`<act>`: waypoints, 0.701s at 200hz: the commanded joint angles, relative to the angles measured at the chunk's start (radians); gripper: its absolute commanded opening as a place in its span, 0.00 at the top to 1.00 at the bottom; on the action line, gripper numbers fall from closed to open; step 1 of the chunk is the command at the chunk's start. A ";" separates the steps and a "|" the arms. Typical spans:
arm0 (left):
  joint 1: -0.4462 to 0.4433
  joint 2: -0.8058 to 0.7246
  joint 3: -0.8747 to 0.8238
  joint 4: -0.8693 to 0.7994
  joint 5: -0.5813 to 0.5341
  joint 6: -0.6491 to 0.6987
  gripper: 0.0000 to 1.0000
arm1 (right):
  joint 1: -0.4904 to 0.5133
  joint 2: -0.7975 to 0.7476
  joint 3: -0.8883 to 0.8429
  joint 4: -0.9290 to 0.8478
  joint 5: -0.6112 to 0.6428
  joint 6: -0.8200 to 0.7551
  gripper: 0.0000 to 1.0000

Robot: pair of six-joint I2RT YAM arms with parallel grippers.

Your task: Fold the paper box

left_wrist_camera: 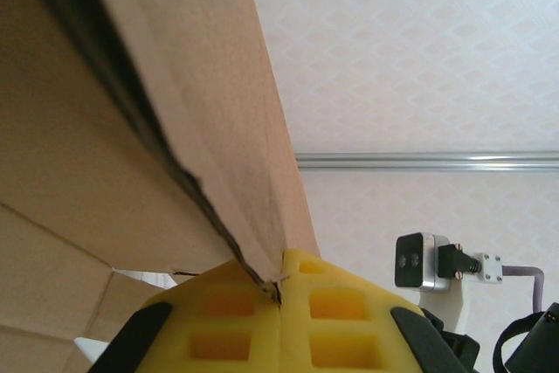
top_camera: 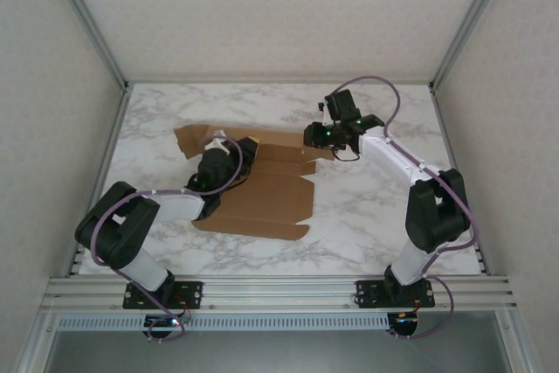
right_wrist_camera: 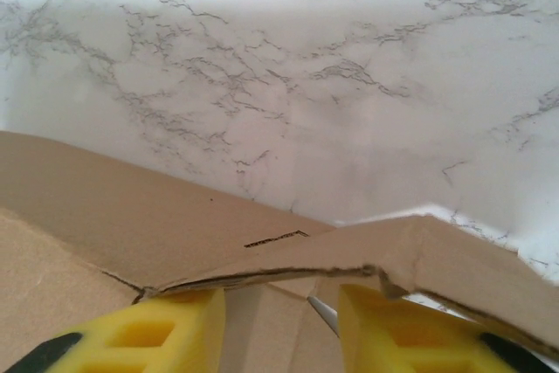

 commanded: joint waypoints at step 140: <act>-0.023 -0.023 -0.016 -0.075 -0.029 -0.020 1.00 | -0.005 -0.116 -0.214 0.321 -0.267 0.406 0.41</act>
